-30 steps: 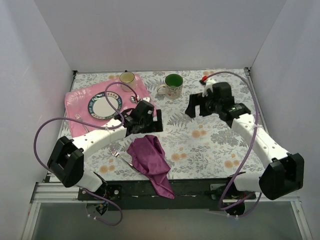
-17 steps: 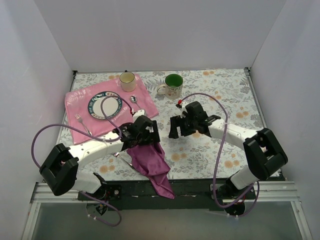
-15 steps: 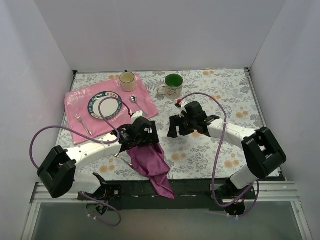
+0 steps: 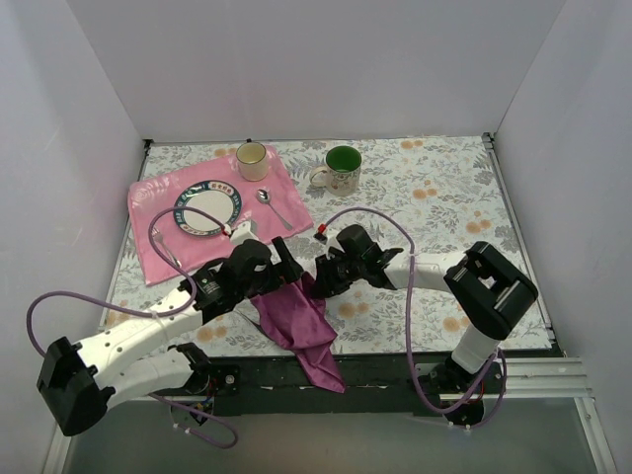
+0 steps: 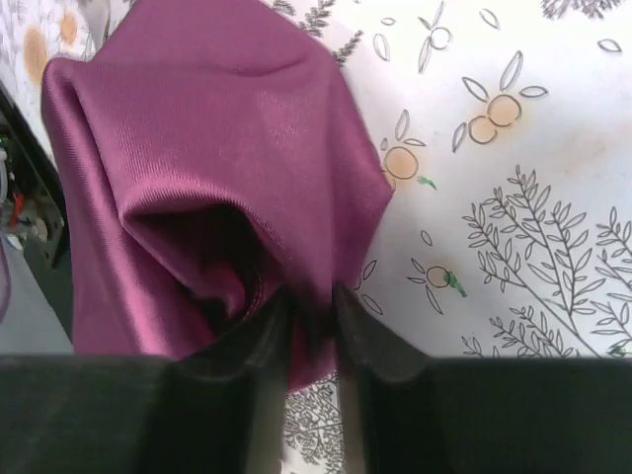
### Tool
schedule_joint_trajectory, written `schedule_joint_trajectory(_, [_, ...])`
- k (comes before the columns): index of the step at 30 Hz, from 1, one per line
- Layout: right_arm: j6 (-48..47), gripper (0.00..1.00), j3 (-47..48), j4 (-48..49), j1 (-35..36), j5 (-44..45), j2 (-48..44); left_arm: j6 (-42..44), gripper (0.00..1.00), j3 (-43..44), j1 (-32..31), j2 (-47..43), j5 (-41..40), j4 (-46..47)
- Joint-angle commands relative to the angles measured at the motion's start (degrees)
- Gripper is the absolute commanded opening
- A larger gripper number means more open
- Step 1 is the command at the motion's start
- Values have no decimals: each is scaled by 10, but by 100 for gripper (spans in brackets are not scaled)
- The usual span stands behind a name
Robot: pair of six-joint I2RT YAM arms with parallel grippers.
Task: Fold the napkin, place the utensils inside, and roll it up
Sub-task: Flatten the napkin out
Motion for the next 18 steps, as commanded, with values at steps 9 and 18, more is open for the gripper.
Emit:
schedule_joint_trajectory(9, [-94,1,116,-205,-21,193,-130,25,98,2,-1,109,88,50])
schedule_joint_trajectory(18, [-156,1,203,-271,-130,249,-251,140,29,144,25,255,117,84])
